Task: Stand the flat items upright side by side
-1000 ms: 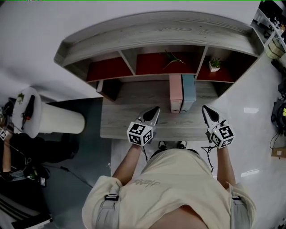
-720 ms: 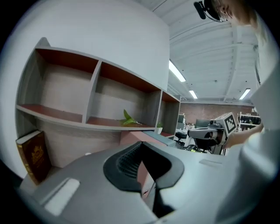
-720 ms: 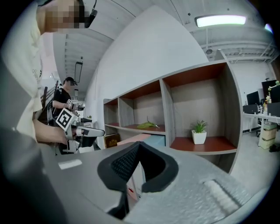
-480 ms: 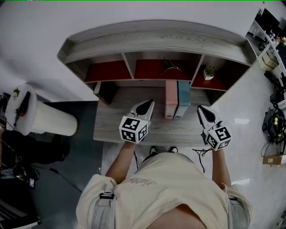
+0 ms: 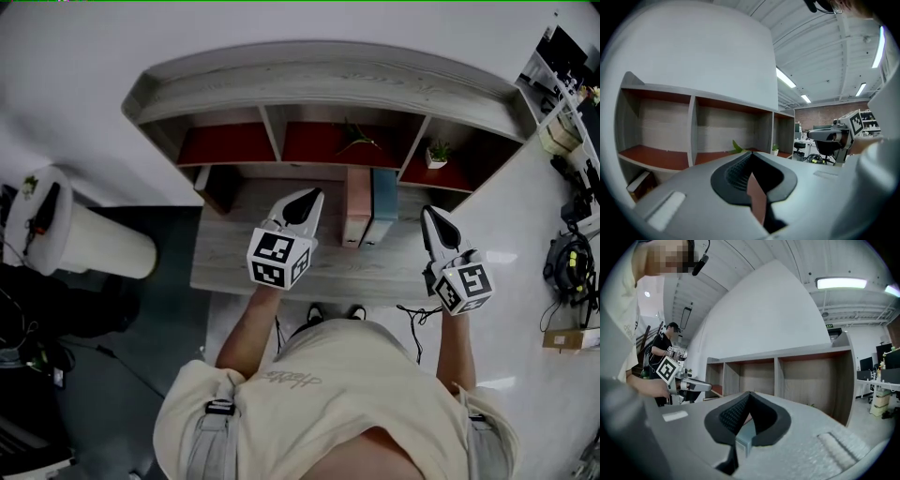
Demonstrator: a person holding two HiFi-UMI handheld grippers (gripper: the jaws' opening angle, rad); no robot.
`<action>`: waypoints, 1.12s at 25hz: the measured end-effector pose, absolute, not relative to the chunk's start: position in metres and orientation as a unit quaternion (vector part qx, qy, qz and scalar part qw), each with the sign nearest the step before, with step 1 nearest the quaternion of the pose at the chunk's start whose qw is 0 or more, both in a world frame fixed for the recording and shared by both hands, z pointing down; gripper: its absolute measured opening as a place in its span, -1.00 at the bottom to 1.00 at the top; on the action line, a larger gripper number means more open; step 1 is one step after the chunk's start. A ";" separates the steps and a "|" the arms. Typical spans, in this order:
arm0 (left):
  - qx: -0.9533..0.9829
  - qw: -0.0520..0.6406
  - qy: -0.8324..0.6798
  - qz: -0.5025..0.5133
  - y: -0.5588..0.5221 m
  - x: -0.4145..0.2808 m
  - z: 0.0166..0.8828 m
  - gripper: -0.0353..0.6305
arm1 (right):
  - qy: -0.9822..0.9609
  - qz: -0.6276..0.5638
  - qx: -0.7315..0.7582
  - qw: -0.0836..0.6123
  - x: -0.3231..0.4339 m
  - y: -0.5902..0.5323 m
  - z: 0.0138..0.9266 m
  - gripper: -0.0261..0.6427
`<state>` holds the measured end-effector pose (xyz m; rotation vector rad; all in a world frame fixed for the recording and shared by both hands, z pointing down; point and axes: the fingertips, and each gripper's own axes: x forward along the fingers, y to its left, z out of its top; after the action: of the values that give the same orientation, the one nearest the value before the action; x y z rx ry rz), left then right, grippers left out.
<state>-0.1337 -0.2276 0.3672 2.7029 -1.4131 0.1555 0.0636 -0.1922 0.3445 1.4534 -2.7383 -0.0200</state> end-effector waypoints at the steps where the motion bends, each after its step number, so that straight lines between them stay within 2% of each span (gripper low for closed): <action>1: 0.883 0.034 -0.464 0.051 -0.227 -0.134 0.362 -0.85 | -0.882 -0.009 0.471 0.011 0.064 -0.192 0.337 -0.92; 4: 0.880 0.019 -0.473 0.046 -0.225 -0.137 0.352 -0.84 | -0.880 -0.008 0.475 -0.012 0.064 -0.189 0.322 -0.92; 7: 0.879 0.040 -0.475 0.033 -0.227 -0.141 0.353 -0.85 | -0.878 -0.007 0.478 -0.018 0.062 -0.189 0.322 -0.92; 20: 0.875 0.073 -0.477 0.045 -0.221 -0.148 0.374 -0.85 | -0.865 0.024 0.501 -0.017 0.076 -0.180 0.349 -0.92; 28: 0.876 0.058 -0.477 0.050 -0.230 -0.154 0.364 -0.84 | -0.865 -0.002 0.502 0.001 0.067 -0.186 0.348 -0.92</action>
<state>-0.1539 -0.2295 0.3639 2.6535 -1.4450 0.1509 0.0672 -0.1858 0.3476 1.5759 -2.7155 -0.0065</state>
